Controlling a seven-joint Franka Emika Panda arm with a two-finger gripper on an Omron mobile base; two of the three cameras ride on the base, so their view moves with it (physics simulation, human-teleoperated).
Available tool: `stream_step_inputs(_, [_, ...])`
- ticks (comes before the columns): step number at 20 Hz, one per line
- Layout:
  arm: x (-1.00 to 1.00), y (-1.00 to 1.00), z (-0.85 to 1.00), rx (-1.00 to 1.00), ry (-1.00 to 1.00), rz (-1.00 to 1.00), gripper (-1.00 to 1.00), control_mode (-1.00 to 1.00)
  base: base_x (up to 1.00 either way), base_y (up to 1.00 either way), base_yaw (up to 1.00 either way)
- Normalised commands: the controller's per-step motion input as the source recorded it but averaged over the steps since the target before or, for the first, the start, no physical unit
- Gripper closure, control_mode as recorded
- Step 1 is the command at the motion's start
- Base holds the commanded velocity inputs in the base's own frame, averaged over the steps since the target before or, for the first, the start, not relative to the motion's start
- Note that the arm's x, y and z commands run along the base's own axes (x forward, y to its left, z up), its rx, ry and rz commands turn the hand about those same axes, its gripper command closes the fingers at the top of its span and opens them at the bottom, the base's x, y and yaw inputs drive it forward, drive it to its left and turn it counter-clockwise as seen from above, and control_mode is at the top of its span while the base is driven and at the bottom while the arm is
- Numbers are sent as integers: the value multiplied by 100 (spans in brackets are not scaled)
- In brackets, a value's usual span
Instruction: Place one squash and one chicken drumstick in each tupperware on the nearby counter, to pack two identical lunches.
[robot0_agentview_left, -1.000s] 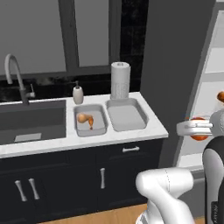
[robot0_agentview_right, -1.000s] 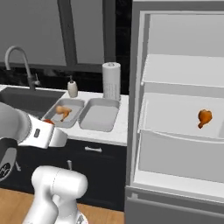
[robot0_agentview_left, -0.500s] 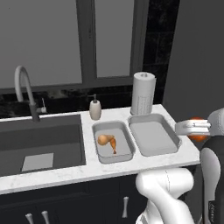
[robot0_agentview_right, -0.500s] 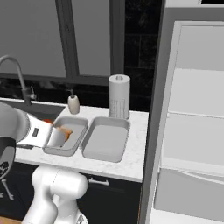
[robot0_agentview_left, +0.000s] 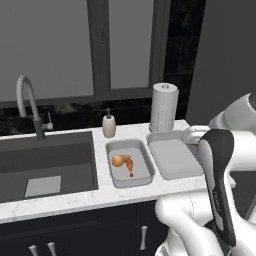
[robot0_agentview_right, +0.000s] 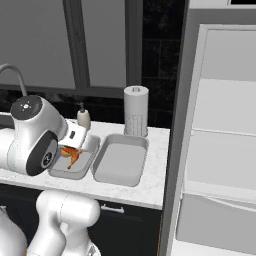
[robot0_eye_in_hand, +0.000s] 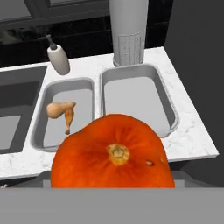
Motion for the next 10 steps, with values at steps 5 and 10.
stream_step_inputs(5, [100,-2,-64,0,6,0,100,-100,0,0,0])
stream_step_inputs(10, [95,-3,-58,0,7,0,100,-100,0,0,0])
